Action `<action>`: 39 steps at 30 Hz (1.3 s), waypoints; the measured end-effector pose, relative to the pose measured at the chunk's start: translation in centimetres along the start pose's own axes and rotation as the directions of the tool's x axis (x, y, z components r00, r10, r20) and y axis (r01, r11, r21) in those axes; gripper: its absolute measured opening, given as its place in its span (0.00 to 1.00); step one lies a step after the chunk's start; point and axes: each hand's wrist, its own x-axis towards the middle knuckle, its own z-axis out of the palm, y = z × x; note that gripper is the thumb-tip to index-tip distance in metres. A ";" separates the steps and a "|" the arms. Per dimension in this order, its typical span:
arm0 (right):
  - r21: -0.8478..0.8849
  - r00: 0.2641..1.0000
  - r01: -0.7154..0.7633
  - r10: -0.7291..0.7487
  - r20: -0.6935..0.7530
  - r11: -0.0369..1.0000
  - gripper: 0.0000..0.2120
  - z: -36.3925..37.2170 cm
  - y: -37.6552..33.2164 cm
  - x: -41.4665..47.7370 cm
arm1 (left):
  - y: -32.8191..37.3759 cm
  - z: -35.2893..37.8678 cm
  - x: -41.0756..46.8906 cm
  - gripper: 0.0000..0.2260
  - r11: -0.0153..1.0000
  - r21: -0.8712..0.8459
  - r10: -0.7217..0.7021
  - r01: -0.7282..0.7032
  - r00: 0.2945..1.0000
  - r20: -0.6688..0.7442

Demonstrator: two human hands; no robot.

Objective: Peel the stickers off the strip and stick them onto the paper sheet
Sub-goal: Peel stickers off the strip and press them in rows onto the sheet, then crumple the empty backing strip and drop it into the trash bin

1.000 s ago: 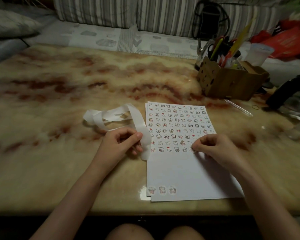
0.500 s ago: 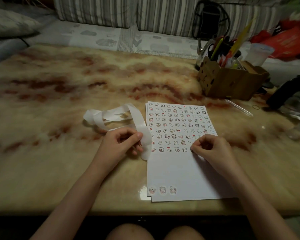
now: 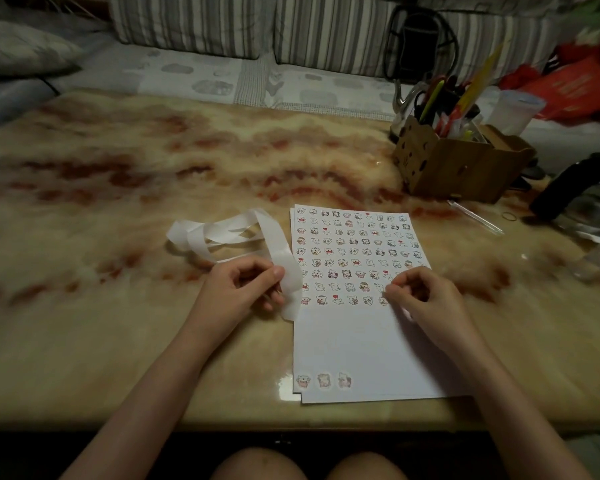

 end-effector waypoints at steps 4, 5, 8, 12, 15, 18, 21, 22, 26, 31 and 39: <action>-0.020 1.000 0.004 -0.004 0.005 1.000 0.09 0.2 0.1 -0.1 | 0.1 0.0 -0.1 0.06 1.000 0.006 -0.005 0.005 1.000 -0.002; -0.036 1.000 0.006 -0.006 0.004 0.999 0.08 0.2 0.2 0.0 | 0.1 0.0 -0.1 0.06 1.000 0.013 -0.003 0.003 1.000 -0.005; -0.051 1.000 0.011 -0.011 -0.006 0.999 0.06 0.2 0.3 0.2 | -0.1 0.0 0.0 0.03 0.999 0.034 -0.005 0.007 0.999 -0.039; -0.063 1.000 0.011 -0.012 -0.015 0.998 0.04 0.3 0.1 0.0 | -0.4 0.0 0.0 0.06 0.997 0.076 0.021 -0.012 0.993 -0.120; -0.060 1.000 -0.025 0.025 0.009 0.998 0.04 0.2 0.1 0.1 | -0.5 0.0 0.0 0.08 0.970 0.242 0.087 -0.032 0.972 -0.219; -0.053 0.998 -0.048 0.050 0.047 0.997 0.02 -0.4 -0.9 0.1 | 0.2 -0.6 -0.2 0.08 0.890 0.456 0.158 -0.006 0.942 -0.295; -0.080 0.997 0.065 -0.067 -0.027 0.995 0.02 -0.7 -3.0 0.1 | 1.4 -1.8 -0.3 0.05 0.826 0.561 0.159 0.056 0.931 -0.328; -0.069 0.993 0.114 -0.116 -0.027 0.991 0.04 -0.6 -3.9 0.1 | 1.7 -2.2 -0.3 0.04 0.801 0.595 0.166 0.068 0.929 -0.331; -0.045 0.931 0.305 -0.288 0.225 0.951 0.29 2.2 -8.1 0.9 | 1.6 -4.1 0.3 0.01 0.680 0.730 0.216 0.073 0.931 -0.295; -0.148 0.752 0.514 -0.360 0.552 0.845 0.47 9.5 -12.2 4.7 | 0.5 -6.4 2.4 0.06 0.633 0.752 0.079 0.185 0.951 -0.300; -0.300 0.741 0.541 -0.277 0.611 0.786 0.29 14.5 -12.4 6.4 | -0.6 -6.3 2.9 0.07 0.748 0.655 0.074 0.108 0.967 -0.245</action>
